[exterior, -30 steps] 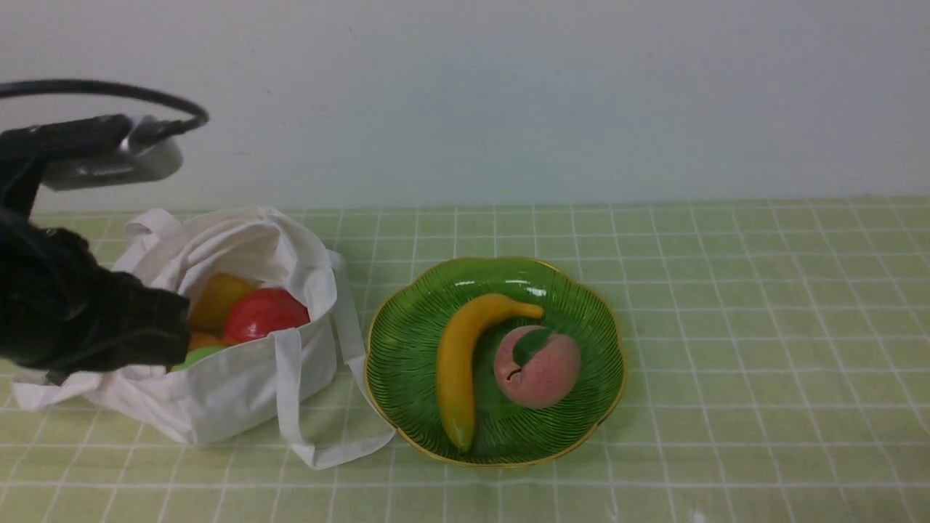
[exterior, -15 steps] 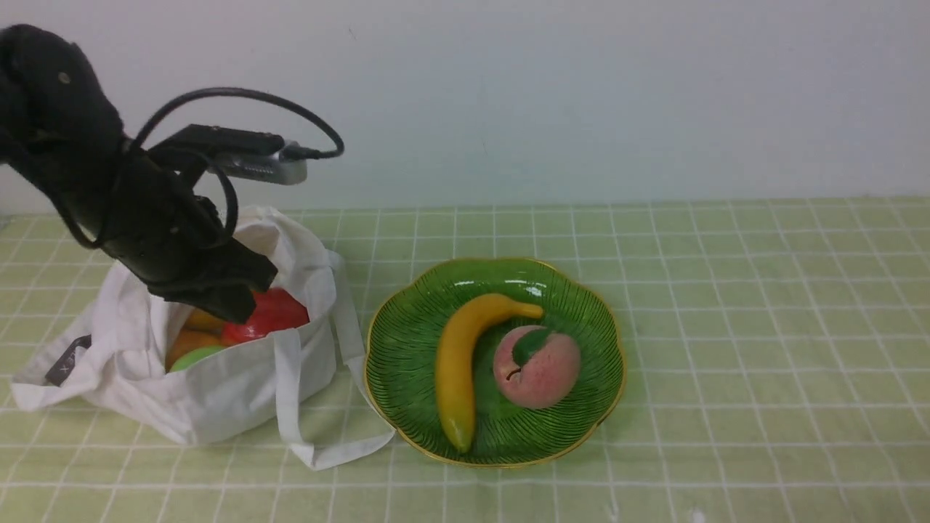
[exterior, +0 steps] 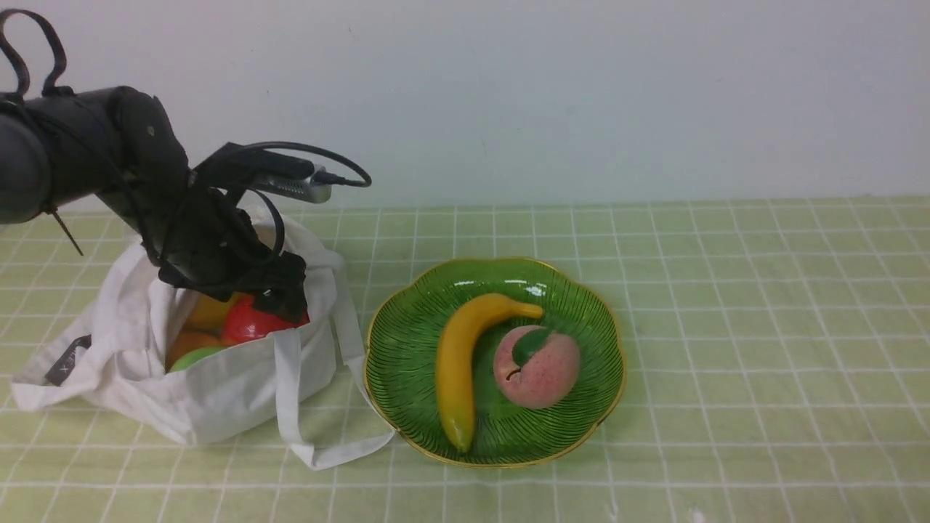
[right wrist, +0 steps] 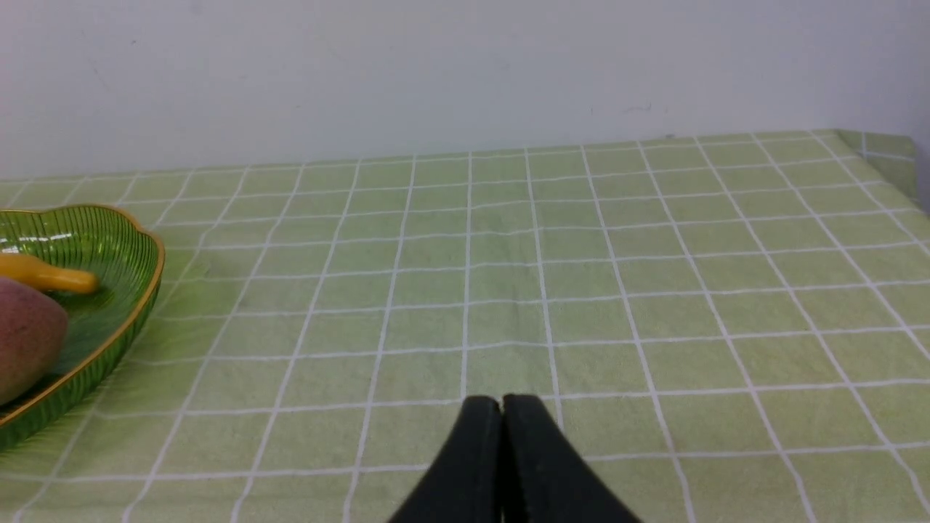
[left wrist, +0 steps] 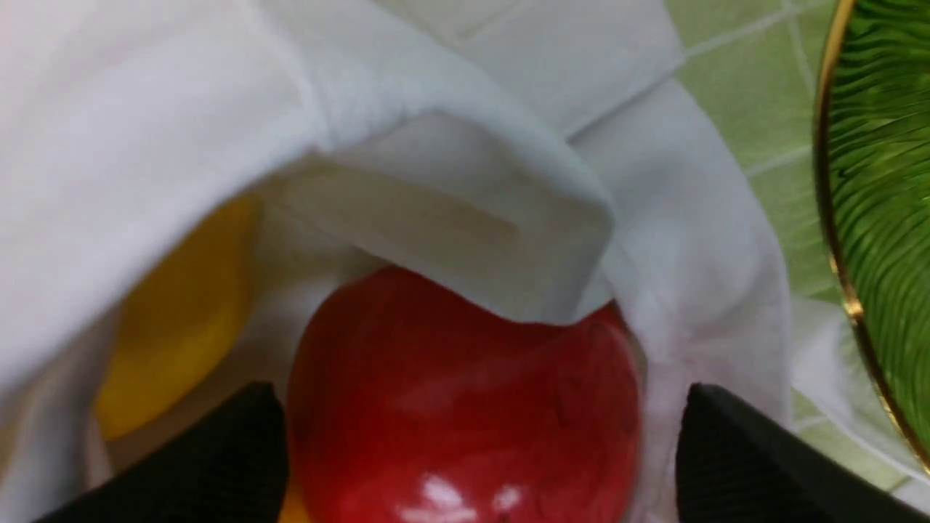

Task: Take the fruit out of the bag on the green coffee tablecloth and place them on the plate.
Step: 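Reach into the white bag and grasp the apple with the left gripper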

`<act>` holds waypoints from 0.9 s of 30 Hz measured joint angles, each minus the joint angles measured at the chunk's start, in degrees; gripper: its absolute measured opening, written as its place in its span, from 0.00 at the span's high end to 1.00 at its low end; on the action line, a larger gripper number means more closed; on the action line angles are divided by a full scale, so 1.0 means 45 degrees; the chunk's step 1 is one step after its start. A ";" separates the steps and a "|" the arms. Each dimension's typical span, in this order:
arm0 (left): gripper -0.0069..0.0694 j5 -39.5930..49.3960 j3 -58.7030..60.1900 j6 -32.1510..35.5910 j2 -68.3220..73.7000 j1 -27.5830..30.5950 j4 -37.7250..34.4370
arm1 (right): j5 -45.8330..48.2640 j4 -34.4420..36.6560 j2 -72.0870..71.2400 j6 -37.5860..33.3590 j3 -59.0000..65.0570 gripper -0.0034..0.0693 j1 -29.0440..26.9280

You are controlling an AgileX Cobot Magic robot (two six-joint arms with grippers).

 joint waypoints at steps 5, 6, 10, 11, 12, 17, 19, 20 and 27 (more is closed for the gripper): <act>0.02 -0.0137 0.0000 -0.0352 0.0427 0.0000 0.0057 | 0.0000 0.0000 0.0000 0.0000 0.0000 0.97 0.0000; 0.03 -0.0137 -0.0017 -0.0477 0.0483 0.0000 0.0057 | 0.0000 0.0000 0.0000 0.0000 0.0000 0.97 0.0000; 0.09 -0.0071 -0.0093 -0.0902 0.0560 0.0000 0.0057 | 0.0000 0.0000 0.0000 0.0000 0.0000 0.97 0.0000; 0.11 0.0071 -0.0124 -0.1003 0.0593 0.0000 0.0057 | 0.0000 0.0000 0.0000 0.0000 0.0000 0.97 0.0000; 0.13 0.0185 -0.0153 -0.1018 0.0625 0.0000 0.0057 | 0.0000 0.0000 0.0000 0.0000 0.0000 0.97 0.0000; 0.13 0.0612 -0.0208 -0.1094 0.0648 0.0000 0.0070 | 0.0000 0.0000 0.0000 0.0000 0.0000 0.97 0.0000; 0.13 0.0781 -0.0208 -0.1105 0.0616 0.0000 0.0070 | 0.0000 0.0000 0.0000 0.0000 0.0000 0.97 0.0000; 0.13 0.0998 -0.0208 -0.1134 0.0539 0.0000 0.0070 | 0.0000 0.0000 0.0000 0.0000 0.0000 0.97 0.0000; 0.13 0.1954 -0.0093 -0.1145 -0.0669 0.0000 0.0102 | 0.0000 0.0000 0.0000 0.0000 0.0000 0.97 0.0000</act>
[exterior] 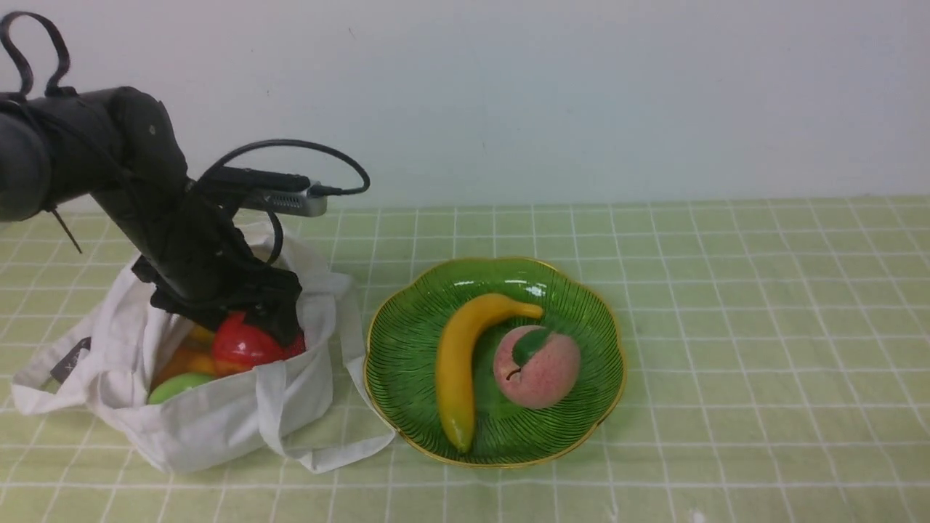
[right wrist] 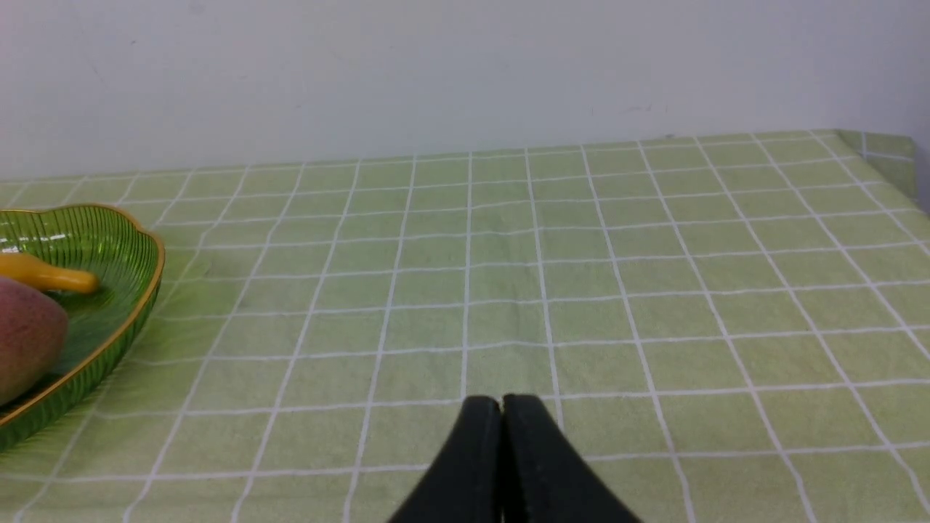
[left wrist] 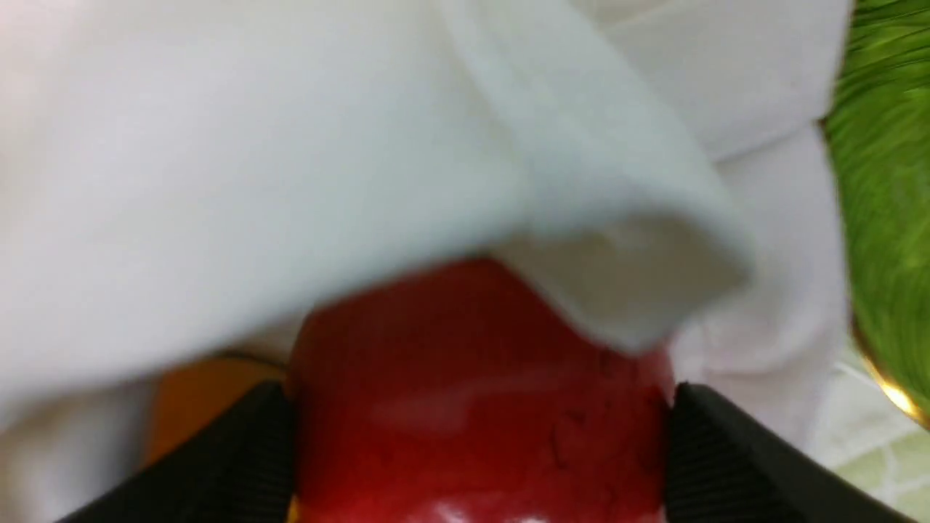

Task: Take the fruit out of the bag on the green coffee tablecloth and place them on the plate.
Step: 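Reach into the white bag and grasp the apple with the left gripper, then place the held apple onto the plate with the left gripper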

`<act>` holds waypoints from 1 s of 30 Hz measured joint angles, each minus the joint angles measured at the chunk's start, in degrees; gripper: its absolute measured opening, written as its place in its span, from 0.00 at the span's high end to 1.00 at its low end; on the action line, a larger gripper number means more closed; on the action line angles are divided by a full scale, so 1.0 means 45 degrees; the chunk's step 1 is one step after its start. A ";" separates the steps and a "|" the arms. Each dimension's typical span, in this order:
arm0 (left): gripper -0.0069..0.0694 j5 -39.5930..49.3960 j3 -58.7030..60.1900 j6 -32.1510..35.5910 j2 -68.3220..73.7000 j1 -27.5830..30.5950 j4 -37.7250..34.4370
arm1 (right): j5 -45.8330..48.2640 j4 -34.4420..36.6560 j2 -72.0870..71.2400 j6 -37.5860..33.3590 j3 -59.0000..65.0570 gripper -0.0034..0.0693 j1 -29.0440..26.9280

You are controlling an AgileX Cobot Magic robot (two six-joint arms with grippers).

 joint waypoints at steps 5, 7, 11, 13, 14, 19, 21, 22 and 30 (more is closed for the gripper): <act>0.13 0.0185 0.0000 -0.0015 -0.1612 0.0000 -0.0012 | 0.0000 0.0000 0.0000 0.0000 0.0000 0.97 0.0000; 0.13 0.0284 0.0000 -0.0049 -0.2019 0.0000 -0.0041 | 0.0000 0.0000 0.0000 0.0000 0.0000 0.97 0.0000; 0.13 0.0593 0.0004 0.0050 -0.2975 -0.0094 -0.0634 | 0.0000 0.0000 0.0000 0.0000 0.0000 0.97 0.0000; 0.13 0.0738 0.0004 0.0584 -0.3451 -0.0536 -0.1336 | 0.0000 0.0000 0.0000 0.0000 0.0000 0.97 0.0000; 0.13 0.0782 0.0004 0.0755 -0.3566 -0.0785 -0.1555 | 0.0000 0.0000 0.0000 0.0000 0.0000 0.97 0.0000; 0.13 0.0729 0.0004 0.1166 -0.3321 -0.2676 -0.2540 | 0.0000 0.0000 0.0000 0.0000 0.0000 0.97 0.0000; 0.13 0.0494 0.0004 0.1166 -0.3078 -0.3040 -0.2550 | 0.0000 0.0000 0.0000 0.0000 0.0000 0.97 0.0000; 0.13 0.0090 0.0004 0.1180 -0.2671 -0.3334 -0.2550 | 0.0000 0.0000 0.0000 0.0000 0.0000 0.97 0.0000; 0.13 -0.3157 0.0004 0.0725 -0.0399 -0.3882 -0.2563 | 0.0000 0.0000 0.0000 0.0000 0.0000 0.97 0.0000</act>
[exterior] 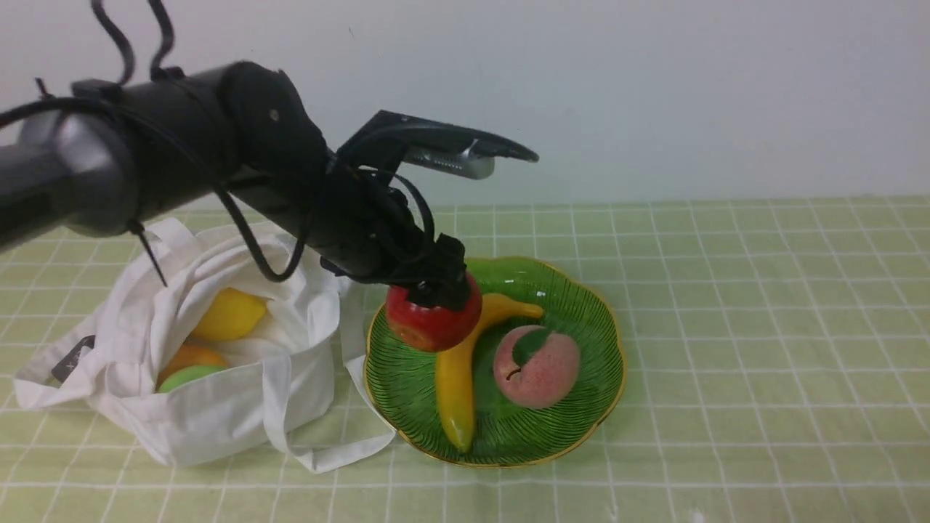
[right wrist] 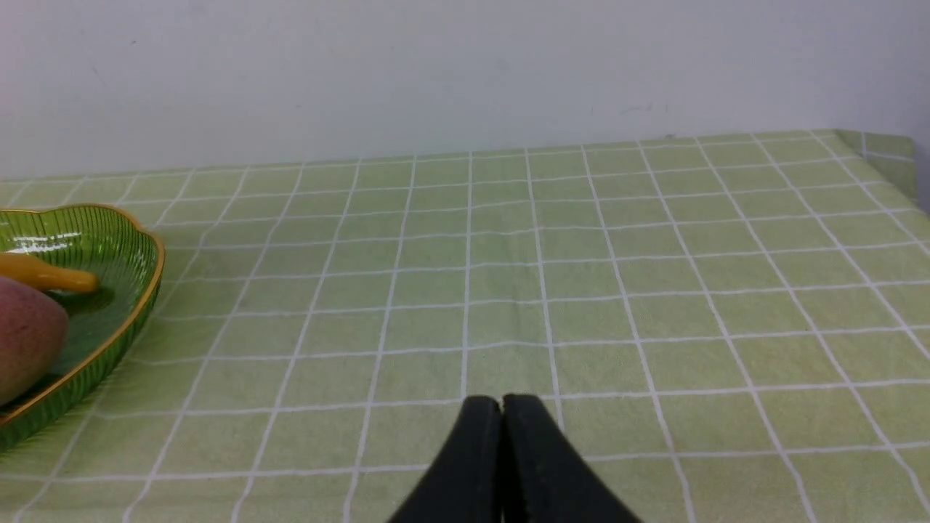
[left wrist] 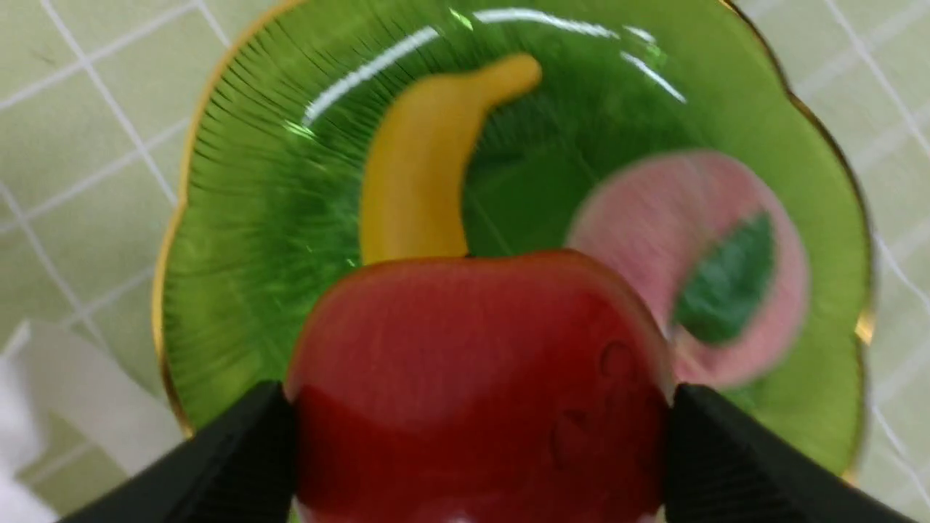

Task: Take the fruit out of the bag on the green coffee tablecloth and place them on the plate.
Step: 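Place the held apple onto the plate with the left gripper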

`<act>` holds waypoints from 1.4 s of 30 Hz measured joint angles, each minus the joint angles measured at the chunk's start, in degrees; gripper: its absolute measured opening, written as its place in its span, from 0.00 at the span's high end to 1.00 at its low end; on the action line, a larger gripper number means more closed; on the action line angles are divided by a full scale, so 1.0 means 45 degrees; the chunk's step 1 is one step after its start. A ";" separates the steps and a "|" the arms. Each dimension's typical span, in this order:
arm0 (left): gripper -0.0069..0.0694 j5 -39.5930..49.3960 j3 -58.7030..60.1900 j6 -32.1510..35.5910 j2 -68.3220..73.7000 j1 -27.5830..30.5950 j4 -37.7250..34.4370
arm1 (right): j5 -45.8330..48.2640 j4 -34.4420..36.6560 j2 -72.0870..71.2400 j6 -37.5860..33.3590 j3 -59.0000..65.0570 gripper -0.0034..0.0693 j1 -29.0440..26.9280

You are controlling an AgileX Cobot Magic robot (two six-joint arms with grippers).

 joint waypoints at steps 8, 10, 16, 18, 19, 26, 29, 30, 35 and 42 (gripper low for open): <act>0.13 -0.1252 0.0000 -0.2042 0.1101 -0.0011 0.1020 | 0.0000 0.0000 0.0000 0.0000 0.0000 0.97 0.0000; 0.13 -0.1295 0.0000 -0.2363 0.1203 -0.0011 0.1285 | 0.0000 0.0000 0.0000 0.0000 0.0000 0.97 0.0000; 0.08 -0.0133 -0.0497 -0.2893 0.1315 -0.0011 0.1795 | 0.0000 0.0000 0.0000 0.0000 0.0000 0.97 0.0000; 0.08 0.0473 -0.0923 -0.2904 0.1293 -0.0011 0.1910 | 0.0000 0.0000 0.0000 0.0000 0.0000 0.97 0.0000; 0.08 0.0829 -0.1166 -0.2904 0.1259 -0.0011 0.1991 | 0.0000 0.0000 0.0000 0.0000 0.0000 0.97 0.0000; 0.08 0.2032 -0.1966 -0.2944 0.1087 -0.0011 0.2113 | 0.0000 0.0000 0.0000 0.0000 0.0000 0.97 0.0000; 0.08 0.2229 -0.1978 -0.2956 0.1087 -0.0011 0.2125 | 0.0000 0.0000 0.0000 0.0000 0.0000 0.97 0.0000; 0.08 0.2308 -0.1991 -0.2997 0.1115 -0.0011 0.2125 | 0.0000 0.0000 0.0000 0.0000 0.0000 0.97 0.0000; 0.08 0.2420 -0.2015 -0.3436 0.1430 -0.0011 0.1840 | 0.0000 0.0000 0.0000 0.0000 0.0000 0.97 0.0000; 0.08 0.2780 -0.2172 -0.3541 0.2016 -0.0011 0.1635 | 0.0000 0.0000 0.0000 0.0000 0.0000 0.97 0.0000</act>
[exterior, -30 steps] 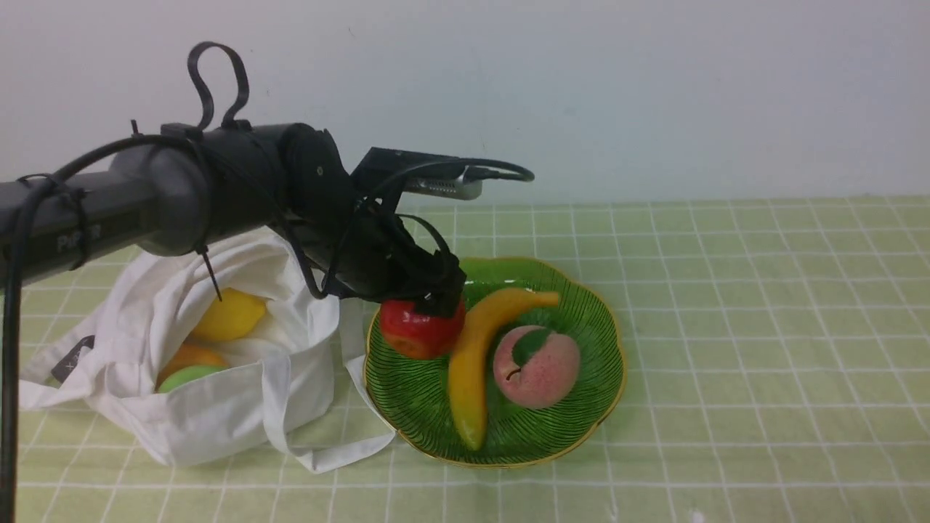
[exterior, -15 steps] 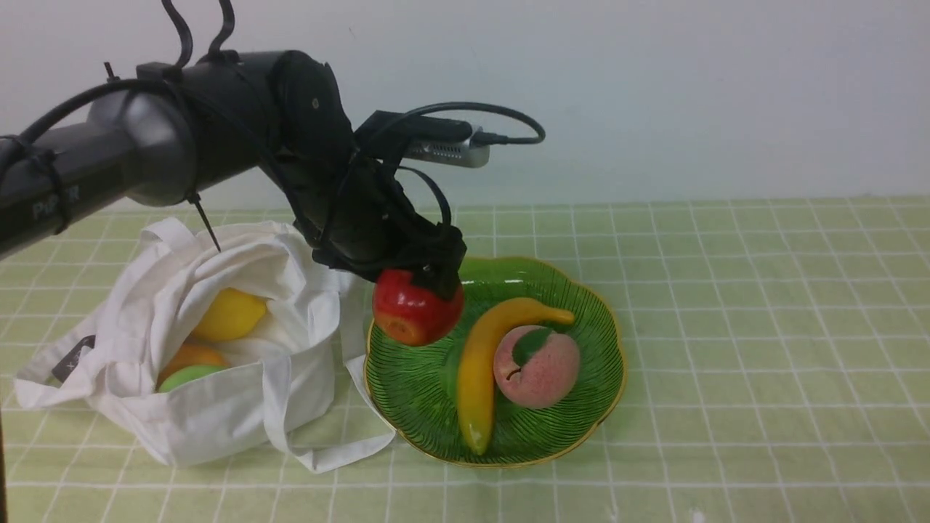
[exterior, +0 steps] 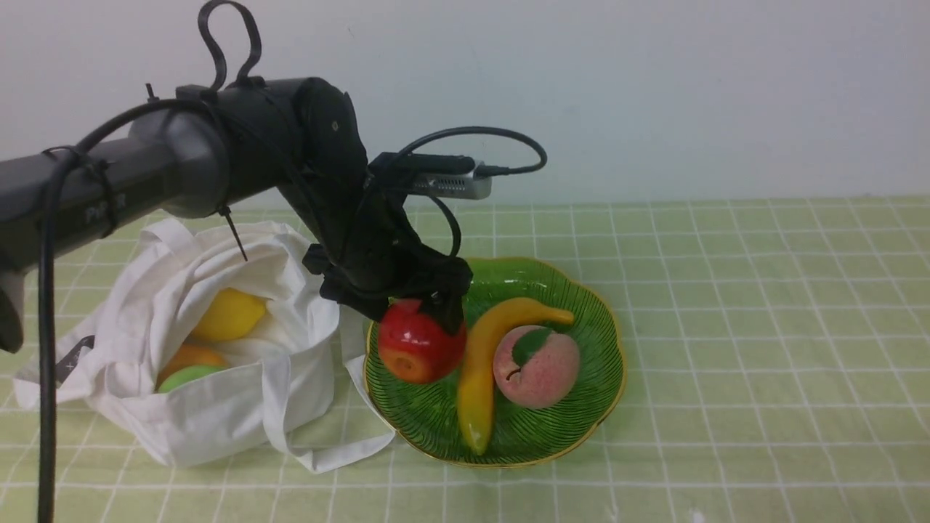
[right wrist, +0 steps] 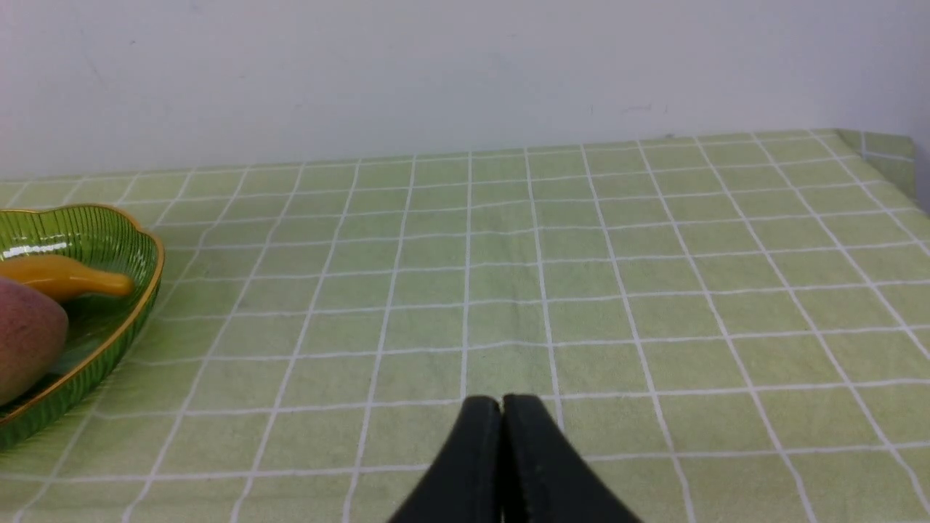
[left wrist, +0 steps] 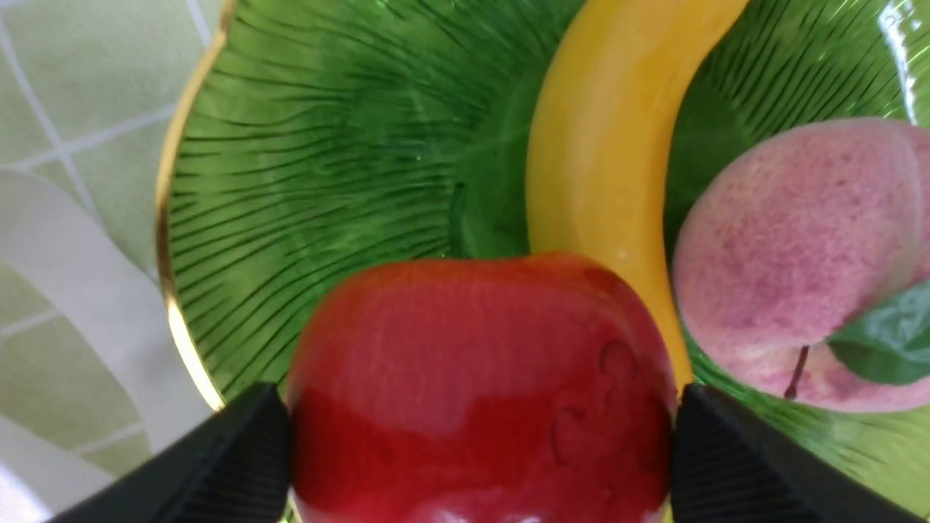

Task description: Take the fruit out of the bag on the green coffee tablecloth and place them on the plate.

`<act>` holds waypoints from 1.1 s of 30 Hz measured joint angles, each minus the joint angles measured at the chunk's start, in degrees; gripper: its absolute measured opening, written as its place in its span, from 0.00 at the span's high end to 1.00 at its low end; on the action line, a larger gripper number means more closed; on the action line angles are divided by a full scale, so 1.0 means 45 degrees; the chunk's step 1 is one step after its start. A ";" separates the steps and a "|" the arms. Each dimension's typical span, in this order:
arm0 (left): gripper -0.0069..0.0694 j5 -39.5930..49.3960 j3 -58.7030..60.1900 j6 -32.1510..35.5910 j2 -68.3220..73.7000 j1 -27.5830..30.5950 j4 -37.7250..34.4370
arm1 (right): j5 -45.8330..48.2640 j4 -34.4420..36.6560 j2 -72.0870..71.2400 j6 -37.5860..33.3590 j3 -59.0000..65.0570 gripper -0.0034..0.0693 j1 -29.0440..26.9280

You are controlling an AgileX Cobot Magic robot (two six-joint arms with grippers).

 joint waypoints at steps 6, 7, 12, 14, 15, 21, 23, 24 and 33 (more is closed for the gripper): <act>0.08 0.0365 -0.0358 0.0072 0.0011 0.0000 -0.0075 | 0.0000 0.0000 0.0000 0.0000 0.0000 0.97 0.0000; 0.08 0.0363 -0.0370 0.0084 0.0011 0.0000 -0.0075 | 0.0000 0.0000 0.0000 0.0000 0.0000 0.97 0.0000; 0.07 0.0391 -0.0400 0.0808 0.0011 0.0000 -0.0088 | 0.0000 0.0000 0.0000 0.0000 0.0000 0.97 0.0000; 0.04 0.0406 -0.0400 0.1074 0.0011 0.0000 -0.0104 | 0.0000 0.0000 0.0000 0.0000 0.0000 0.97 0.0000; 0.03 0.0406 -0.0400 0.1110 0.0011 0.0000 -0.0116 | 0.0000 0.0000 0.0000 0.0000 0.0000 0.97 0.0000; 0.02 0.0642 -0.0400 0.1206 0.0011 0.0000 -0.0104 | 0.0000 0.0000 0.0000 0.0000 0.0000 0.97 0.0000; 0.01 0.0711 -0.0433 0.1181 0.0011 0.0000 -0.0104 | 0.0000 0.0000 0.0000 0.0000 0.0000 0.97 0.0000; 0.01 0.0885 -0.0482 0.1181 0.0011 0.0000 -0.0104 | 0.0000 0.0000 0.0000 0.0000 0.0000 0.97 0.0000; 0.12 0.3356 -0.2421 0.1305 -0.0602 0.0269 -0.0121 | 0.0000 0.0000 0.0000 0.0000 0.0000 0.97 0.0000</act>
